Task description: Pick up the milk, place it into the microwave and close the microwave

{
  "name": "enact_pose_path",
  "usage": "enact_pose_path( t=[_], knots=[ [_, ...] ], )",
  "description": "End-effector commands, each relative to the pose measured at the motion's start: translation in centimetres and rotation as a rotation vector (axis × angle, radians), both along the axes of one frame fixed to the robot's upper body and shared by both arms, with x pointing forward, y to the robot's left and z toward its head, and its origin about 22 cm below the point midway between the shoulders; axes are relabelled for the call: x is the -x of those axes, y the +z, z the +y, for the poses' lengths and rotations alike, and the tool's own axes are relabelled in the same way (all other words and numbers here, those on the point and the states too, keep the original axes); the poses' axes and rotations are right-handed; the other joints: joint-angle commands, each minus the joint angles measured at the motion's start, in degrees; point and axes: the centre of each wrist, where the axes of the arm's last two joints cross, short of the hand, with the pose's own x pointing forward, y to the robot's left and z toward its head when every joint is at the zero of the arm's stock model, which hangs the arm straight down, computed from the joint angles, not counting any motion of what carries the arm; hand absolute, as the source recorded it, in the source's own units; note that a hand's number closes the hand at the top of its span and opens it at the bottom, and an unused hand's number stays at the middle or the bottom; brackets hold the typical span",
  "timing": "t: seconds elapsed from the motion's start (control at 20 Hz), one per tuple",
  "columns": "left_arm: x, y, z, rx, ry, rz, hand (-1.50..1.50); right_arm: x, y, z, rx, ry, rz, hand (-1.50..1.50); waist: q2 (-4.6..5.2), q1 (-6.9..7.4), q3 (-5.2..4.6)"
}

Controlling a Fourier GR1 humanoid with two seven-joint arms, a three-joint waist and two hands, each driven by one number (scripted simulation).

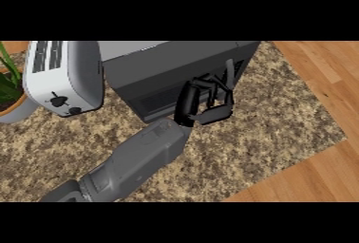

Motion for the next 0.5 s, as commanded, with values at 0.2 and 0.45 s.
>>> enact_pose_path(
  t=[0.2, 0.45],
  knots=[
    [-1.5, -1.0, 1.4, -0.107, 0.114, 0.113, 1.50, 0.0, 0.4, 0.1, -0.014, 0.058, 0.005, -1.50, 0.50, 1.16, -0.07],
    [-1.6, -1.9, 2.1, -0.134, 0.169, 0.166, 1.50, 0.4, 0.7, -0.3, 0.000, 0.050, 0.002, -1.50, -0.23, 3.01, -0.11]
  ],
)
